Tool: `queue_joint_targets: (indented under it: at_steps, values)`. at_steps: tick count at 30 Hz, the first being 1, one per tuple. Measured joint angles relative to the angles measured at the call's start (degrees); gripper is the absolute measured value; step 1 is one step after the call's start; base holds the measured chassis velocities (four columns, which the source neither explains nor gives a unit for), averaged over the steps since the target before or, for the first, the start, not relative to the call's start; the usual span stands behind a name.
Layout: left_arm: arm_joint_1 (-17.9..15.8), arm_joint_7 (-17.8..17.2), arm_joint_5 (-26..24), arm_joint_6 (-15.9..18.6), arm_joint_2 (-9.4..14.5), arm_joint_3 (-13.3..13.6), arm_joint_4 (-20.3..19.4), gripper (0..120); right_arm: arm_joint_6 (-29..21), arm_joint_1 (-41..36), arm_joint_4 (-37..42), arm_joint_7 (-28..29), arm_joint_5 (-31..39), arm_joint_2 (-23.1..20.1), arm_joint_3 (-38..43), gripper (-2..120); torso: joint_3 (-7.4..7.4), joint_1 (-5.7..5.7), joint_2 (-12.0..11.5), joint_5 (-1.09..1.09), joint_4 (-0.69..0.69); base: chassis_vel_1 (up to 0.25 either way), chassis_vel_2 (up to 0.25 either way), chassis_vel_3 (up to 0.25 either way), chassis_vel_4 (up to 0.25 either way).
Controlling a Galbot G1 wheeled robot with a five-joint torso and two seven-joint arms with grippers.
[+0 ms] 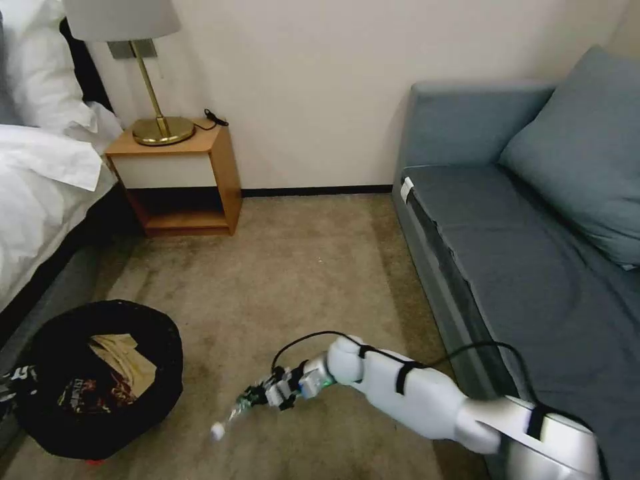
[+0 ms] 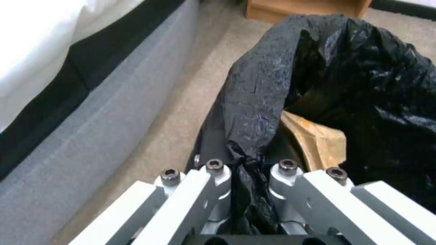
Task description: Pick up the trash bin, then pick up the garbage on the floor and place it into the trash bin.
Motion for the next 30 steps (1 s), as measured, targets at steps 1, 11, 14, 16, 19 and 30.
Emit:
queue_joint_targets:
  at_steps: [1,11,14,16,19,30]
  values:
    - [0.2,0.0,0.0,0.0,-0.2,0.0,-0.2,6,-1.8,-2.0,2.6,1.5,3.4,-1.2,2.7,16,0.0,0.0,0.0,0.0,0.0,0.0,0.0,0.0,0.0]
    - [0.4,0.1,0.0,0.0,-0.1,0.3,-0.4,6,-14.8,-10.3,23.8,15.6,27.9,-4.8,8.7,16,0.0,0.0,0.0,-0.01,0.01,0.0,0.0,0.0,0.0]
    - [0.0,0.1,0.0,0.0,-0.4,0.8,-0.9,6,-19.7,-9.2,30.2,20.8,36.1,-3.5,6.2,16,0.0,0.0,0.0,-0.01,0.01,0.0,0.0,0.0,0.0]
    - [0.0,0.1,0.0,0.0,-0.5,0.9,-1.0,6,-21.2,-8.4,31.8,22.4,39.0,-2.6,5.0,16,0.0,0.0,0.0,-0.02,0.01,0.0,0.0,0.0,0.0]
    - [0.0,0.1,-0.1,0.0,-0.5,1.0,-1.0,6,-23.6,-6.3,33.5,26.2,44.8,0.9,0.2,16,0.0,0.0,0.0,-0.02,0.02,0.0,0.0,0.0,0.0]
    - [0.1,0.1,-0.4,0.1,-0.5,1.8,-1.8,6,-24.8,-1.9,25.1,32.3,47.1,16.1,-8.9,16,0.0,0.0,0.0,-0.03,0.03,0.0,0.0,0.0,0.0]
